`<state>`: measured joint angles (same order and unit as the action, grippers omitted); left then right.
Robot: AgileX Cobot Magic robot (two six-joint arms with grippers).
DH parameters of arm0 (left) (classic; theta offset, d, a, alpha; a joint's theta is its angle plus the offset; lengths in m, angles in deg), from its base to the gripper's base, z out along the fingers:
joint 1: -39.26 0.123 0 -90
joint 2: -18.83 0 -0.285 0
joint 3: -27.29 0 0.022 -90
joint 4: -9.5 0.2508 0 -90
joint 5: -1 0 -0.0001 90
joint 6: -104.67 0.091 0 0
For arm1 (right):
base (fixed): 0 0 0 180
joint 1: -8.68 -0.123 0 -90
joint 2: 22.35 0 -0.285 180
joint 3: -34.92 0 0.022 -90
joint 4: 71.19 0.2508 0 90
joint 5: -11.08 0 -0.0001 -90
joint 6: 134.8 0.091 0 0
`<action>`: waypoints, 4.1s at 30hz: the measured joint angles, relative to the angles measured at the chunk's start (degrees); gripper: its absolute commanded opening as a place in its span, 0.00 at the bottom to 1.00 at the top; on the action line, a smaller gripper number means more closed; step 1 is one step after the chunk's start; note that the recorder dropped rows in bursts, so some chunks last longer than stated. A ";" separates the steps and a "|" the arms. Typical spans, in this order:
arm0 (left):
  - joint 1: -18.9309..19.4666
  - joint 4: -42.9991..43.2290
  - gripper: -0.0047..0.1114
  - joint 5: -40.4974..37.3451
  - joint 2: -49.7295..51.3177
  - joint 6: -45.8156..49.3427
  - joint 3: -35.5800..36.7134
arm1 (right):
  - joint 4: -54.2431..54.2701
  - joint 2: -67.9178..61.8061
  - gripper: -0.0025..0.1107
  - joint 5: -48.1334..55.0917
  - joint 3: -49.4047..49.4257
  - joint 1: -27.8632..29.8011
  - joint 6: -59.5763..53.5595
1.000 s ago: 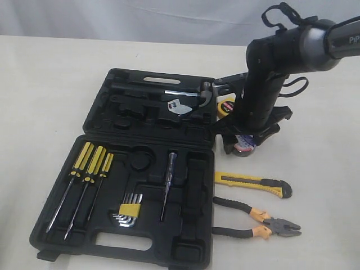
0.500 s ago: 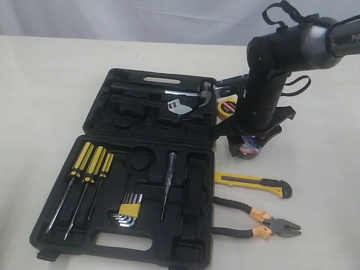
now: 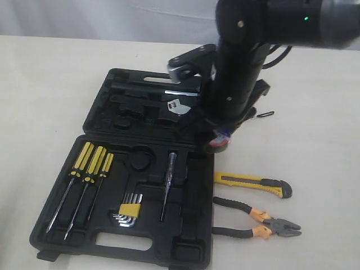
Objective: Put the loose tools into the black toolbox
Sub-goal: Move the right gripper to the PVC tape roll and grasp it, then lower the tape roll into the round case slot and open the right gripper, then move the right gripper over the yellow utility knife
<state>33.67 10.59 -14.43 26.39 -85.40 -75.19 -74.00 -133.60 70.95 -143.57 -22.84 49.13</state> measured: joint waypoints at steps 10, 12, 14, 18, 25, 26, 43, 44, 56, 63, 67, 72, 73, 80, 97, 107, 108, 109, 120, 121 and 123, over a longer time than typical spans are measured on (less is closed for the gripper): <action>0.00 0.00 0.04 0.00 0.00 0.00 0.00 | 0.11 -6.63 0.09 -3.77 -7.90 -11.25 0.75; 0.00 0.00 0.04 0.00 0.00 0.00 0.00 | 0.11 -9.45 0.09 -3.39 -10.44 -11.34 0.75; 0.00 0.00 0.04 0.00 0.00 0.00 0.00 | 0.11 -12.60 0.09 -3.13 -13.31 -11.37 0.75; 0.00 0.00 0.04 0.00 0.00 0.00 0.00 | 0.11 -17.54 0.09 -3.02 -17.48 -11.58 0.75; 0.00 0.00 0.04 0.00 0.00 0.00 0.00 | 0.21 -22.61 0.09 -2.90 -21.04 -12.33 0.97; 0.00 0.00 0.04 0.00 0.00 0.00 0.00 | 0.21 -22.96 0.09 -2.90 -21.15 -12.56 0.97; 0.00 0.00 0.04 0.00 0.00 0.00 0.00 | 0.26 -23.45 0.63 -4.40 -21.51 -12.66 0.97; 0.00 0.00 0.04 0.00 0.00 0.00 0.00 | 0.16 -23.45 0.63 -4.41 -21.61 -12.66 0.97; 0.00 0.00 0.04 0.00 0.00 0.00 0.00 | 0.16 -22.80 0.03 3.32 -26.30 -12.66 0.97; 0.00 0.00 0.04 0.00 0.00 0.00 0.00 | -1.05 -22.46 0.02 4.08 -25.66 -12.66 0.97; 0.00 0.00 0.04 0.00 0.00 0.00 0.00 | -1.44 -22.98 0.02 0.74 -24.11 -12.66 0.97; 0.00 0.00 0.04 0.00 0.00 0.00 0.00 | -4.13 -25.34 0.02 -2.46 -23.44 -12.66 0.97; 0.00 0.00 0.04 0.00 0.00 0.00 0.00 | -4.13 -25.34 0.02 -2.57 -23.44 -12.71 0.97; 0.00 0.00 0.04 0.00 0.00 0.00 0.00 | -4.39 -24.82 0.02 -2.42 -23.44 -12.71 0.84; 0.00 0.00 0.04 0.00 0.00 0.00 0.00 | 0.21 -25.52 0.02 -2.43 -23.67 -12.71 -0.52; 0.00 0.00 0.04 0.00 0.00 0.00 0.00 | 1.43 -19.10 0.02 -1.28 -23.43 -12.71 -0.68; 0.00 0.00 0.04 0.00 0.00 0.00 0.00 | 1.41 -17.47 0.02 -1.05 -23.43 -12.71 -0.68; 0.00 0.00 0.04 0.00 0.00 0.00 0.00 | 1.41 -15.80 0.02 -0.46 -23.43 -12.71 -0.68; 0.00 0.00 0.04 0.00 0.00 0.00 0.00 | -2.77 5.84 0.02 8.16 -11.64 -12.71 -5.20; 0.00 0.00 0.04 0.00 0.00 0.00 0.00 | -3.83 10.07 0.02 7.88 -6.42 -12.71 -5.20; 0.00 0.00 0.04 0.00 0.00 0.00 0.00 | -6.39 16.74 0.02 8.75 2.15 -12.71 -5.10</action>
<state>33.67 10.59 -14.43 26.39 -85.40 -75.19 -80.39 -116.87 79.70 -141.41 -35.54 44.04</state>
